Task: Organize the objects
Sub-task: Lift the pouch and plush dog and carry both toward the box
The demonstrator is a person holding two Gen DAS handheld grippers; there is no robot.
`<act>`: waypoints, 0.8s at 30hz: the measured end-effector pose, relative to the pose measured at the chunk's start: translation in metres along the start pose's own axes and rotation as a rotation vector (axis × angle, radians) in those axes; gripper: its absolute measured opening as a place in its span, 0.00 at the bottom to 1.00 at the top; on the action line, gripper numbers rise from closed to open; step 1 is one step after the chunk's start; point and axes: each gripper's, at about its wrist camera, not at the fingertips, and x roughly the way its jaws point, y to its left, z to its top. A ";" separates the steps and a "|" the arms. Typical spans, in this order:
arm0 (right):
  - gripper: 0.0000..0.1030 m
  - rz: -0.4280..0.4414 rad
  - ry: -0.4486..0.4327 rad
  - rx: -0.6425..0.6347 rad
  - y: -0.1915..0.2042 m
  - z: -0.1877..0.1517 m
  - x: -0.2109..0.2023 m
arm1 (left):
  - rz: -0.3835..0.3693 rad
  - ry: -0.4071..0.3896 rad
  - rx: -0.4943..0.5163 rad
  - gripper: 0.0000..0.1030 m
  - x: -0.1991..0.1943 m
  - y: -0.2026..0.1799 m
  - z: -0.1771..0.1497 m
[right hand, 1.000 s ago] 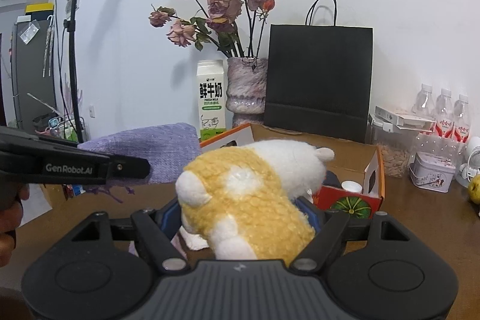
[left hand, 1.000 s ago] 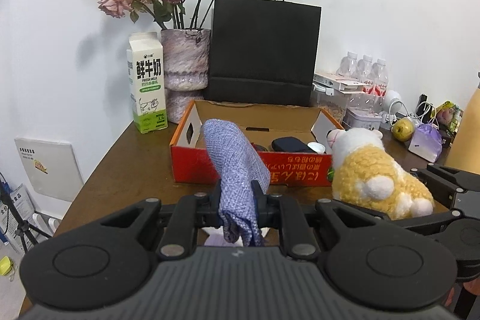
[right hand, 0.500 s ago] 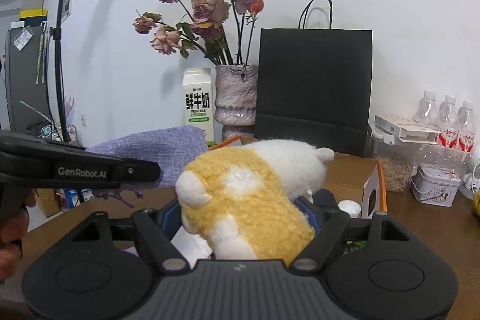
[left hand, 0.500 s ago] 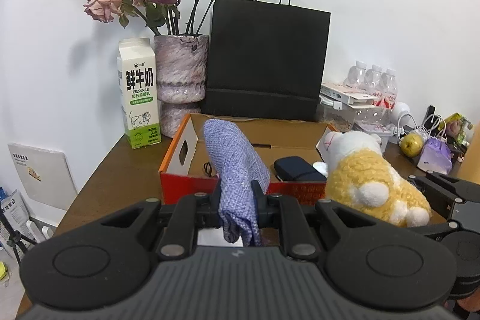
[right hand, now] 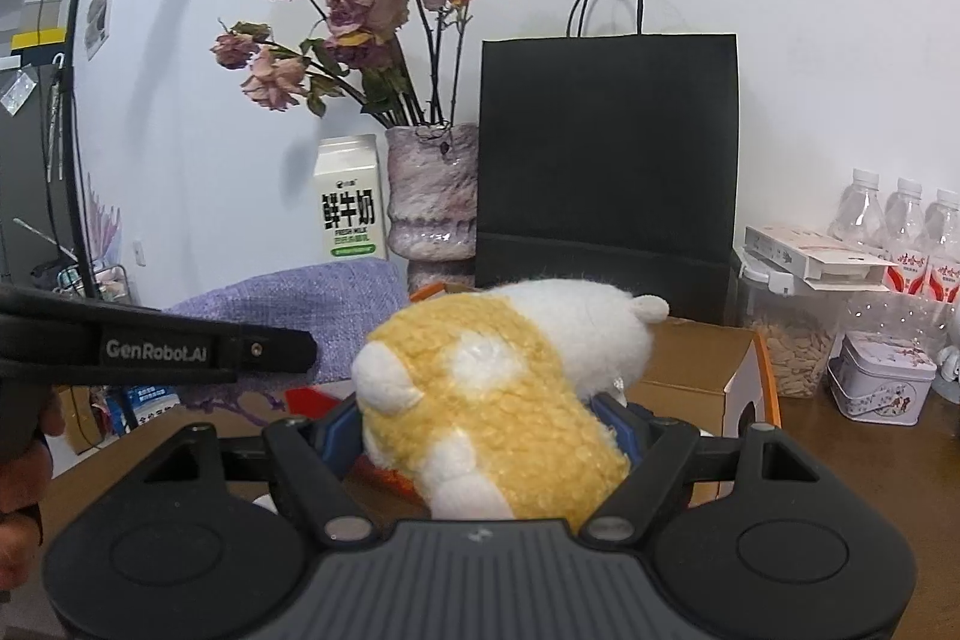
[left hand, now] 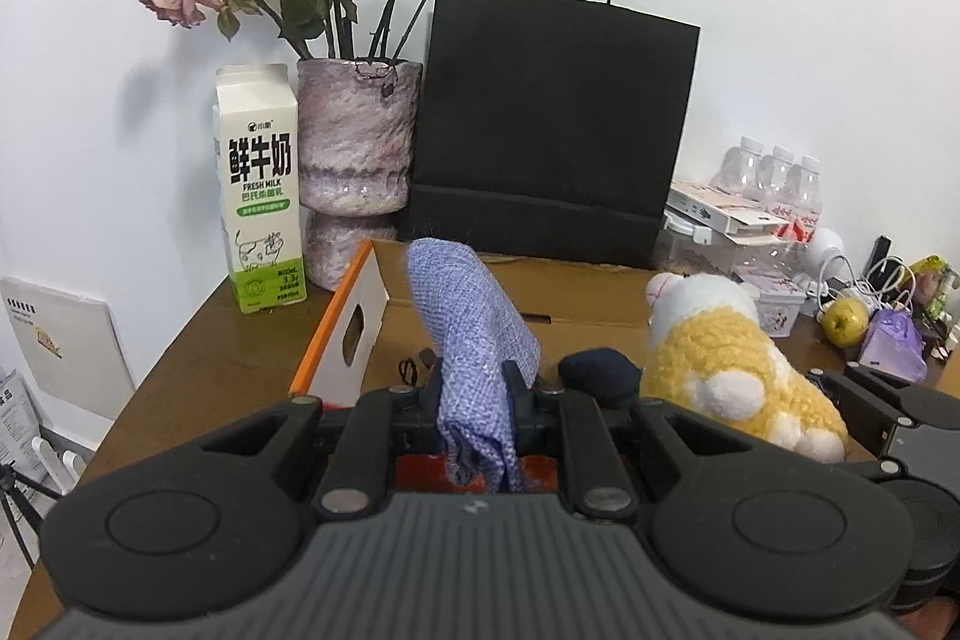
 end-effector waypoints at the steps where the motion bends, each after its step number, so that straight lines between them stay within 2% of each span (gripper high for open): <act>1: 0.74 -0.001 0.000 0.002 -0.002 0.001 0.003 | -0.001 -0.001 -0.001 0.16 0.004 0.000 0.002; 24: 0.74 -0.083 0.047 0.037 -0.035 0.027 0.081 | -0.004 0.002 -0.003 0.16 0.090 -0.001 0.046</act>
